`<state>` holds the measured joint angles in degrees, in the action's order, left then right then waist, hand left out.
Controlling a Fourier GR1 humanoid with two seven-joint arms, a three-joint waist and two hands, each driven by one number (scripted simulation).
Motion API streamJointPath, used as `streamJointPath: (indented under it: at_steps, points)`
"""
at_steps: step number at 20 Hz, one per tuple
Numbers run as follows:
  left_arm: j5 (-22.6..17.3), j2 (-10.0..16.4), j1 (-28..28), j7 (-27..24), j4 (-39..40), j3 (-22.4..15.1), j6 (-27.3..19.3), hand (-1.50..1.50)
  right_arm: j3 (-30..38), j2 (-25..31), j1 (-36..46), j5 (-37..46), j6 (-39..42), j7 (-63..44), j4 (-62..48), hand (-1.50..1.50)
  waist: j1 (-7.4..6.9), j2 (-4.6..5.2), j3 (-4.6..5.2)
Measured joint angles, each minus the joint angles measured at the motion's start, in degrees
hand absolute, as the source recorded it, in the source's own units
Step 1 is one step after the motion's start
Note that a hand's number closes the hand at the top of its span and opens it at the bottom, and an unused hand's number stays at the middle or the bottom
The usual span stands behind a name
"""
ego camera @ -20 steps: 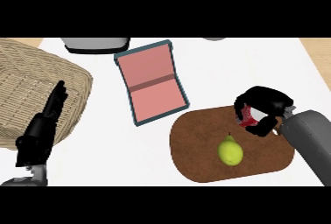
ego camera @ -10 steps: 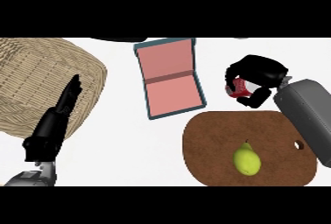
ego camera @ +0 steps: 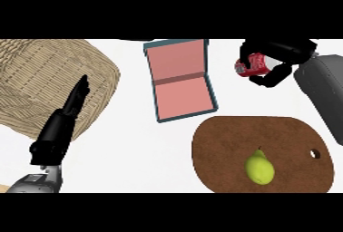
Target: Pick the can from the cutting board and place it in the cardboard box
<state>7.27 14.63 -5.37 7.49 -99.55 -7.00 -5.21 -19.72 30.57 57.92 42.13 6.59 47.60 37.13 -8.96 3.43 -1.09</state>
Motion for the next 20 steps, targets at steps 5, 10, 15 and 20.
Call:
streamJointPath:
  at_steps: [5,10,15,20]
  points:
    - [0.5,-0.5,0.36,0.81,-0.08,-0.34,-0.45,0.0,4.8,-1.85,3.84,-7.4,4.5,6.48,-4.43,1.5,0.47,-0.31,0.04]
    - [0.81,-0.54,0.93,1.01,-0.1,-0.09,-0.8,0.0,6.92,-3.84,7.63,-13.12,7.88,8.48,-6.93,1.5,1.04,-0.74,0.15]
    - [1.21,-0.43,1.43,1.66,-0.11,0.17,-1.02,0.0,6.9,-6.2,11.39,-16.78,10.28,8.34,-8.6,1.5,1.78,-1.22,0.23]
    - [1.16,-0.41,1.81,1.55,0.31,0.91,-1.18,0.0,5.71,-9.18,15.86,-18.61,12.33,6.86,-10.26,1.5,3.03,-1.84,0.29]
